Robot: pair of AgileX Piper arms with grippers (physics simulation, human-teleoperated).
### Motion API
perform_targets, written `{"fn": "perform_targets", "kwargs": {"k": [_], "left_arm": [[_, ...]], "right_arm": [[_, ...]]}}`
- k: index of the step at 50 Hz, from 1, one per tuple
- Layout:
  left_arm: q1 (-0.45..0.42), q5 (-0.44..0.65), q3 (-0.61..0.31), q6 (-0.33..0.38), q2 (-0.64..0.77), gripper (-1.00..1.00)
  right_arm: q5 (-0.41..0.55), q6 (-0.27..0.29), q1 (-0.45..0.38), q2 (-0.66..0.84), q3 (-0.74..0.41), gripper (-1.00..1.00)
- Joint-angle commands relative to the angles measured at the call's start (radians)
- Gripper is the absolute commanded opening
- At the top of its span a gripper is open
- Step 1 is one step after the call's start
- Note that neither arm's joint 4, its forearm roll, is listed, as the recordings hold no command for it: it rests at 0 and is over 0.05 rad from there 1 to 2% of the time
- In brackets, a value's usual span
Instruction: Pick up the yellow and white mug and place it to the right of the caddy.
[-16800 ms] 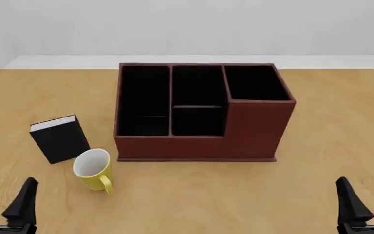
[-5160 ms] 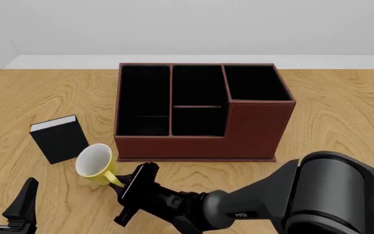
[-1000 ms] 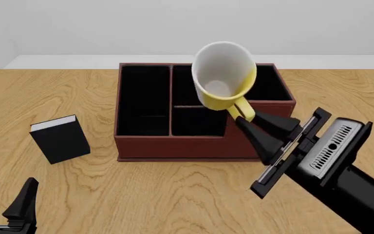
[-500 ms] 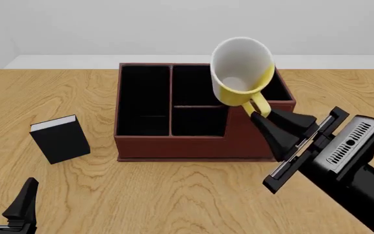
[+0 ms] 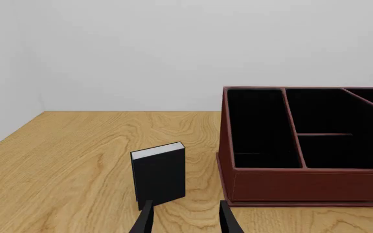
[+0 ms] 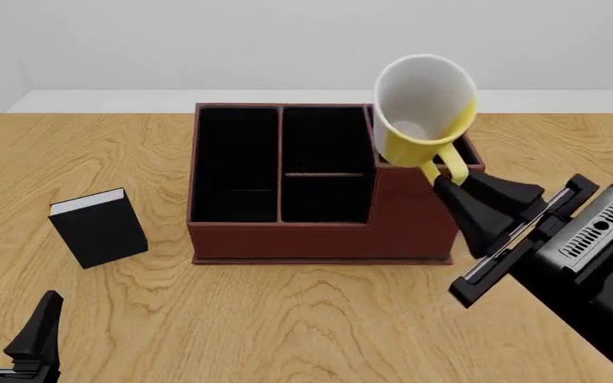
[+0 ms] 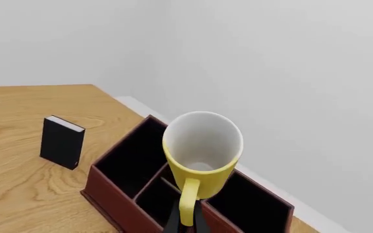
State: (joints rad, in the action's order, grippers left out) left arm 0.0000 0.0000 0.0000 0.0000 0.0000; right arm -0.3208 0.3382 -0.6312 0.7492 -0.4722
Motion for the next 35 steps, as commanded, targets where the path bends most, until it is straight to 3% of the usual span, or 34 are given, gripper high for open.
{"fn": "perform_targets", "kwargs": {"k": [1,35], "left_arm": [[0.000,0.000,0.000,0.000,0.000,1.00],[0.000,0.000,0.000,0.000,0.000,1.00]], "right_arm": [[0.013,-0.017,0.030,-0.018,-0.003,-1.00],[0.060,-0.018,0.119,-0.068,-0.002,-1.00]]}}
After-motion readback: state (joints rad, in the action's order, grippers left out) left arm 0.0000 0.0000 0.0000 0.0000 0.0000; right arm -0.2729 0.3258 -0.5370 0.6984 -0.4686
